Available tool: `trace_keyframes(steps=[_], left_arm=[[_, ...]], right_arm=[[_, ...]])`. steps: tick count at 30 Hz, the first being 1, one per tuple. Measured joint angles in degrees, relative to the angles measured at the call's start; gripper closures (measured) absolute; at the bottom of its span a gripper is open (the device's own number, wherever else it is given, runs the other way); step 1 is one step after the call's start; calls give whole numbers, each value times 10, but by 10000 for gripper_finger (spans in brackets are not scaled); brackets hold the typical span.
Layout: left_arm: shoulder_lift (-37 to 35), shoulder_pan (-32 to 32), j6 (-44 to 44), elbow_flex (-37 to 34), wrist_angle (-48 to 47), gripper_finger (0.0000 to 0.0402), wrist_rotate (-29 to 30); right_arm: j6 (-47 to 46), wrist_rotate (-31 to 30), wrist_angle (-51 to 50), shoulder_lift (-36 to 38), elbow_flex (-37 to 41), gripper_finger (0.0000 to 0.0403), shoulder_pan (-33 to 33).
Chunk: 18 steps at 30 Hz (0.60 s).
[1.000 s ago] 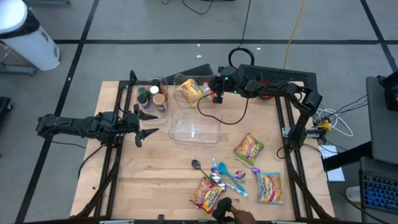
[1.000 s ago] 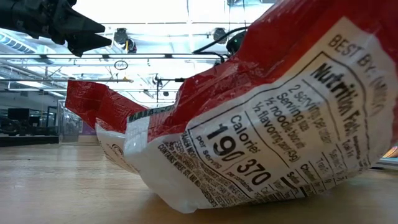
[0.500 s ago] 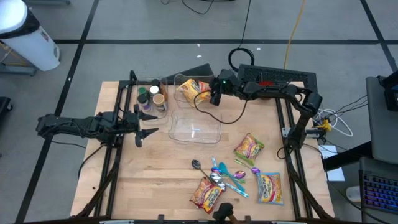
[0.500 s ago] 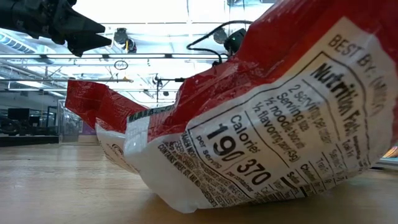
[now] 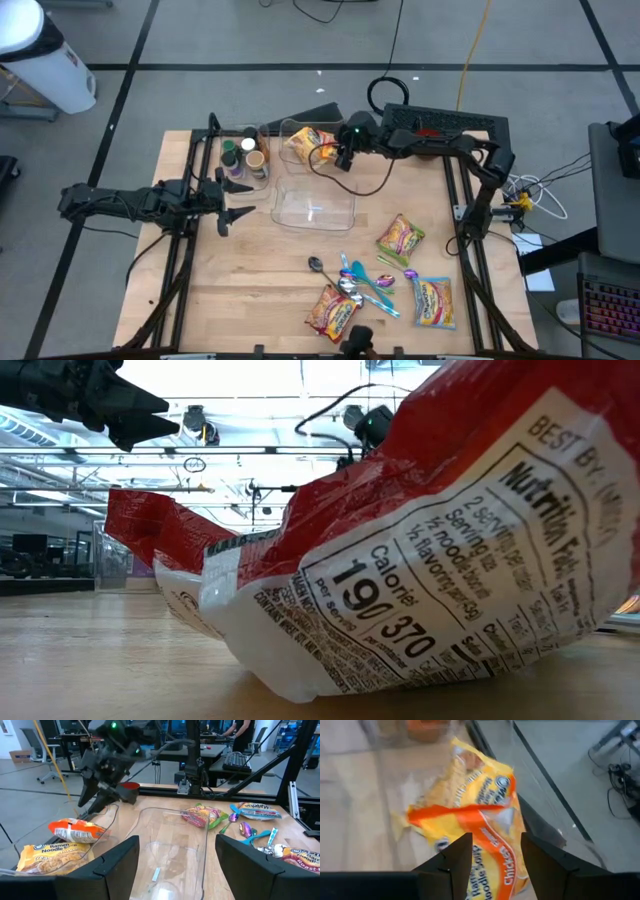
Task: Pick & Place Food Item
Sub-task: Put the orange noodle pack into the top right transparent bin
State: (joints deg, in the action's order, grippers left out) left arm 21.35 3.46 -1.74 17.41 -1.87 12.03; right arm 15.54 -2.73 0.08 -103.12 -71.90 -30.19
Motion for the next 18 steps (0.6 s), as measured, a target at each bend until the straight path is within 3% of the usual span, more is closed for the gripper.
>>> trace_keyframes(steps=[18], left_arm=[[0,0,0,0,0,130,0]], right_arm=[[-9,43,10,-56,1,276,-4]])
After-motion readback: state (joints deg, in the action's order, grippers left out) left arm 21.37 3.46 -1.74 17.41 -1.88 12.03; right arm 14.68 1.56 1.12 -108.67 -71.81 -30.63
